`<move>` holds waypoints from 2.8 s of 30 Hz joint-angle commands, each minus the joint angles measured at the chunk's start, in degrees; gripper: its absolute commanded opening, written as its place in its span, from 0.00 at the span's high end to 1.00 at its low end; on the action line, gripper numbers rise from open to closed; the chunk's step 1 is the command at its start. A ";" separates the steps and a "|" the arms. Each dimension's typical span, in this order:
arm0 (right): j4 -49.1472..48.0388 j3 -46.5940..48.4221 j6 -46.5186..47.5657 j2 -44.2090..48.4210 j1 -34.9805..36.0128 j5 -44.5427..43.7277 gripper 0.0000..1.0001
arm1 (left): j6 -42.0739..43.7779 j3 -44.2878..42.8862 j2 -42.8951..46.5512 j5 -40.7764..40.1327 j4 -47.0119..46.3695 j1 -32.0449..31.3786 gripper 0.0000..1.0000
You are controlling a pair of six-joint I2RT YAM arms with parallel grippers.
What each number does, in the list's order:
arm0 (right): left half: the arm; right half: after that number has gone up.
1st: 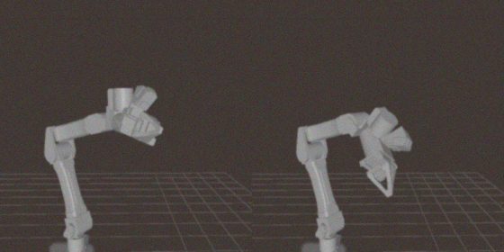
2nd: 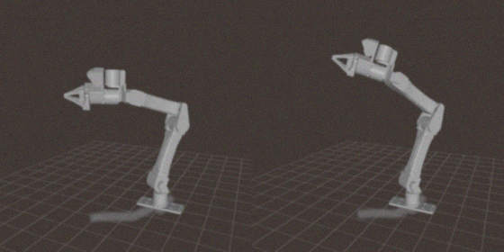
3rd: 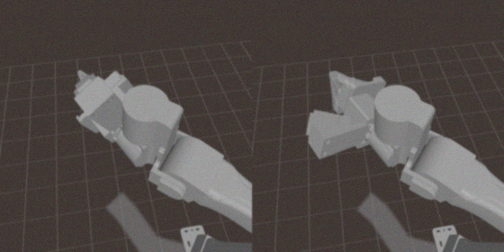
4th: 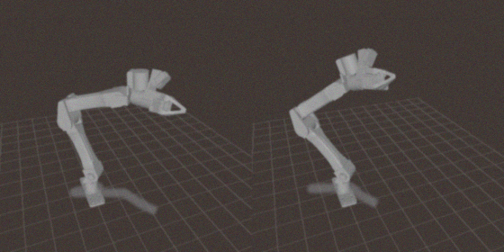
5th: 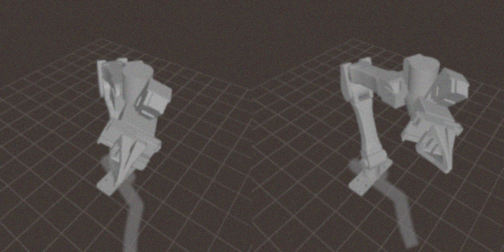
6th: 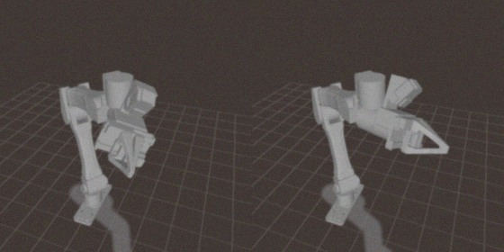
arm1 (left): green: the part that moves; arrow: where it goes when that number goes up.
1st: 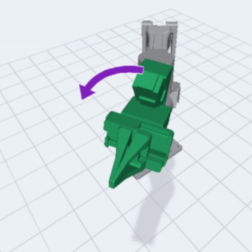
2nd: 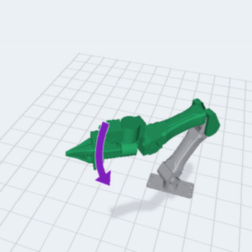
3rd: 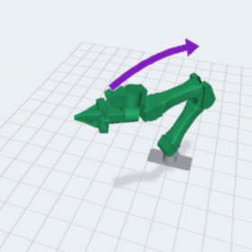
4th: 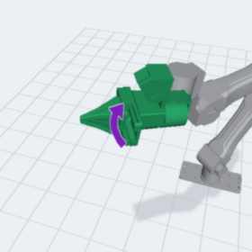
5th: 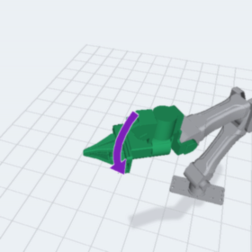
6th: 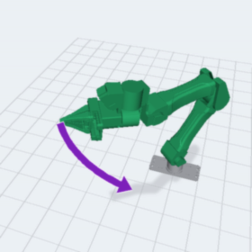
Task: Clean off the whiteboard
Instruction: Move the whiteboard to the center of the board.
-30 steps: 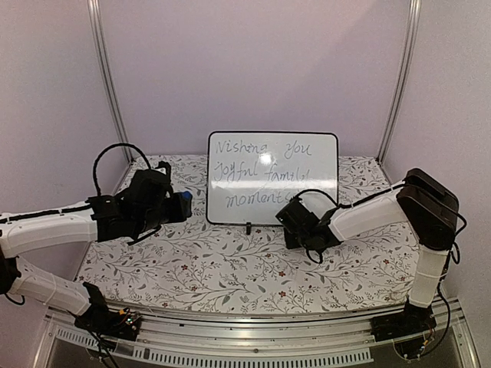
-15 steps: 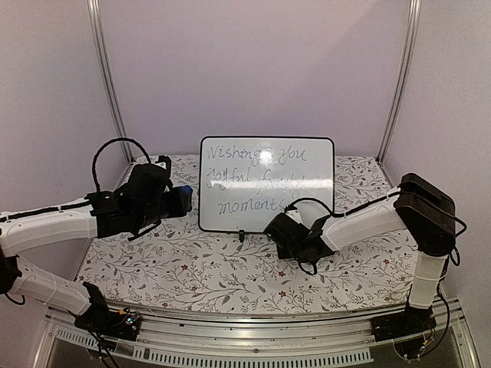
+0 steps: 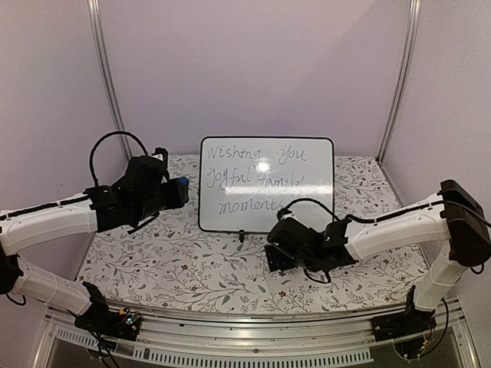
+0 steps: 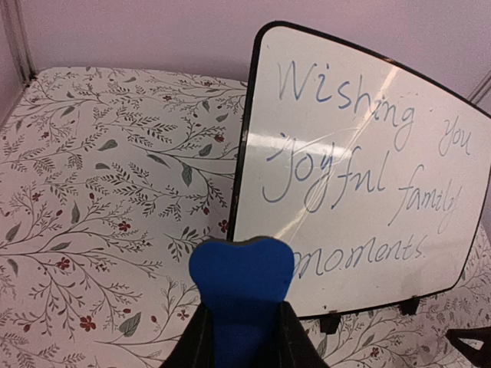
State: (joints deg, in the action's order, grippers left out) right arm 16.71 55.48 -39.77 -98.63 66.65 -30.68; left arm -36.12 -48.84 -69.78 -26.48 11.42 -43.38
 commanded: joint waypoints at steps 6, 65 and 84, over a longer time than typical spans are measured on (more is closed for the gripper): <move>-4.05 -3.17 18.01 29.29 -18.40 10.76 0.01 | 3.76 -1.48 0.81 1.49 -1.69 1.94 0.96; -41.88 -15.14 20.39 13.10 -51.16 71.51 0.40 | 1.07 6.20 8.67 8.63 -4.17 2.40 0.99; -45.77 -25.68 13.59 22.95 -34.67 54.82 0.36 | 6.55 -3.62 -0.01 7.28 -4.54 5.29 1.00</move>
State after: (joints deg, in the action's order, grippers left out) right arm -25.98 31.88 -23.75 -77.95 29.65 28.77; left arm -31.75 -47.99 -67.53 -19.09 8.25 -40.29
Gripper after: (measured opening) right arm 0.633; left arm 0.199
